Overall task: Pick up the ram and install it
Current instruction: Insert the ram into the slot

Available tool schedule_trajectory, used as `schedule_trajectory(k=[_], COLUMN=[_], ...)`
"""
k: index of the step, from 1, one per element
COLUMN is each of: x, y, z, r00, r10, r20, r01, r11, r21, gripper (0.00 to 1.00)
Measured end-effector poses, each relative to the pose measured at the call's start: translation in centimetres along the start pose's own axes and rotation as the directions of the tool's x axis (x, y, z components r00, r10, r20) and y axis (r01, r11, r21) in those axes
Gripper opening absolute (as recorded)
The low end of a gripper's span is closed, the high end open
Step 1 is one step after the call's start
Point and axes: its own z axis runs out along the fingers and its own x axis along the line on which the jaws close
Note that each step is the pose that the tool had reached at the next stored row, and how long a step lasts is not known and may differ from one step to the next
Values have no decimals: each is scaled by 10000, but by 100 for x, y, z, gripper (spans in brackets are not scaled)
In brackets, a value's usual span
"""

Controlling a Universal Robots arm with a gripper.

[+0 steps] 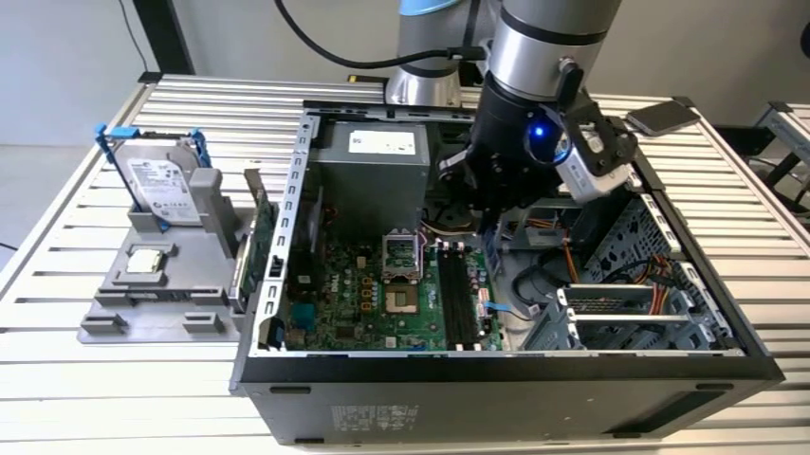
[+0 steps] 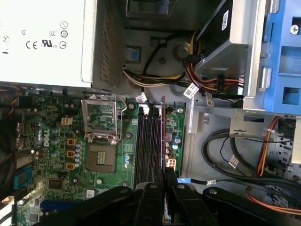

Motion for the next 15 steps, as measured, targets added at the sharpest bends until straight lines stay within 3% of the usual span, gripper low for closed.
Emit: schedule_trajectory(k=[6, 11, 15], x=[2, 2, 3], y=[1, 1, -10], z=[106, 116, 142], r00=[10000, 10000, 9996], r10=[44, 66, 296], r20=[-1, 0, -3], r01=[-44, -66, -296], r11=[10000, 10000, 9996], r21=[0, -2, 1], gripper=[0, 0, 0])
